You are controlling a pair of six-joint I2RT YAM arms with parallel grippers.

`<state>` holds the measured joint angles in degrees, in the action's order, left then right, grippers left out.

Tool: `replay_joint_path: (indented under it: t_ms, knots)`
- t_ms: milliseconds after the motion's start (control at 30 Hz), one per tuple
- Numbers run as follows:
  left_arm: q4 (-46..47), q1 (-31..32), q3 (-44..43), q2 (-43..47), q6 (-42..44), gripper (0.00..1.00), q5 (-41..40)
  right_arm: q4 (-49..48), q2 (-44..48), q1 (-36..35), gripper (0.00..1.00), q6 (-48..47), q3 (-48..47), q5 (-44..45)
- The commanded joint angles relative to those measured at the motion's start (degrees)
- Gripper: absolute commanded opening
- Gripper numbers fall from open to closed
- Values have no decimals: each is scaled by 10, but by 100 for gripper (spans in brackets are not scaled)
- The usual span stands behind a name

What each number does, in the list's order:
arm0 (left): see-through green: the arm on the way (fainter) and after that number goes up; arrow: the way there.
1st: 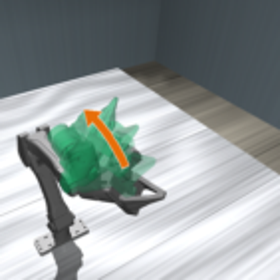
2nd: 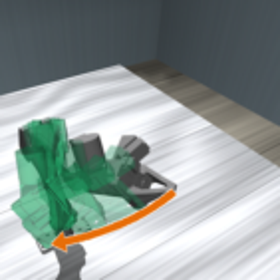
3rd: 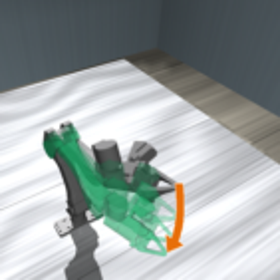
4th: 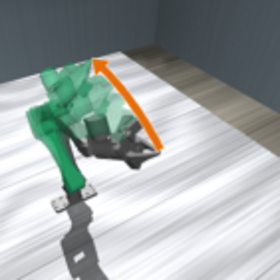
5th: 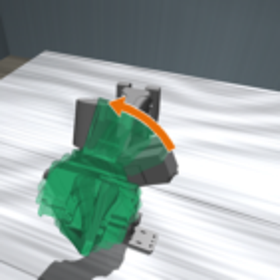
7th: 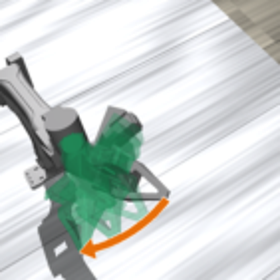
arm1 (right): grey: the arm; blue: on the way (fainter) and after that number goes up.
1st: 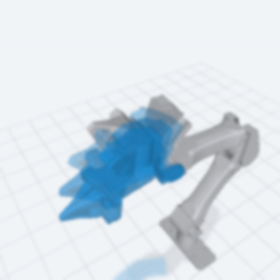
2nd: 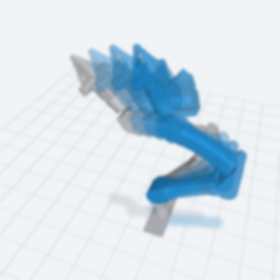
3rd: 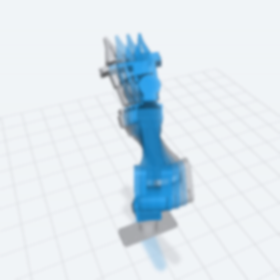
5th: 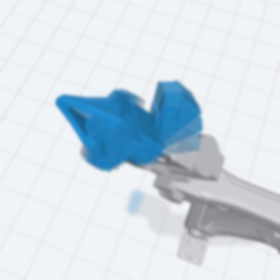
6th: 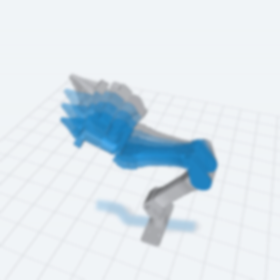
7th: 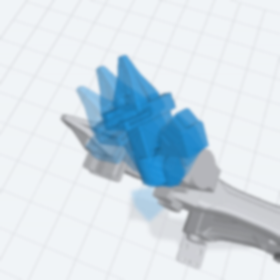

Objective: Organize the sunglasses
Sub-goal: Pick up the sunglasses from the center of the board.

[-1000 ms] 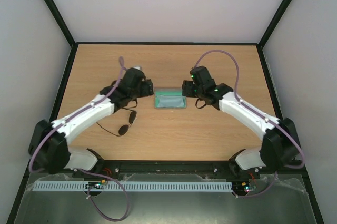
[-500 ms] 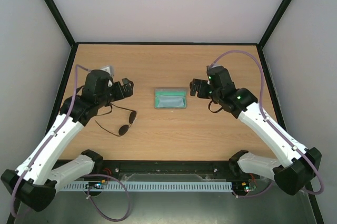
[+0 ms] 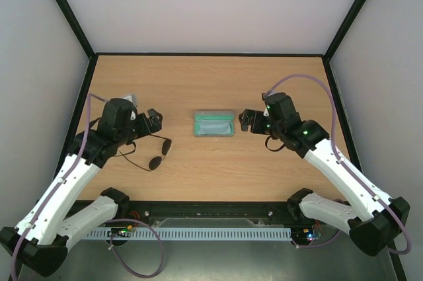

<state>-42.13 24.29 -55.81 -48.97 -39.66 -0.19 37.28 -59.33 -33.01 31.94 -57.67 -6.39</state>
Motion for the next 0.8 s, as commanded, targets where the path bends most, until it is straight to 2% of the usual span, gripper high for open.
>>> replay_joint_path:
  t_ms: [0, 200, 367, 633, 767]
  knots:
    - [-15, -5, 30, 3, -30, 100, 2, 3, 22, 1, 99, 6, 26, -45]
    - [-30, -6, 35, -7, -68, 100, -19, -16, 4, 1, 99, -17, 59, -102]
    - [-92, -6, 44, -41, -130, 99, -15, -34, -16, 1, 99, -34, 92, -136]
    - [-120, -6, 113, 0, -332, 99, 4, -44, -55, 1, 100, -43, 99, -178]
    - [-166, -6, 111, -1, -430, 99, -11, -45, -66, 1, 100, -46, 90, -193]
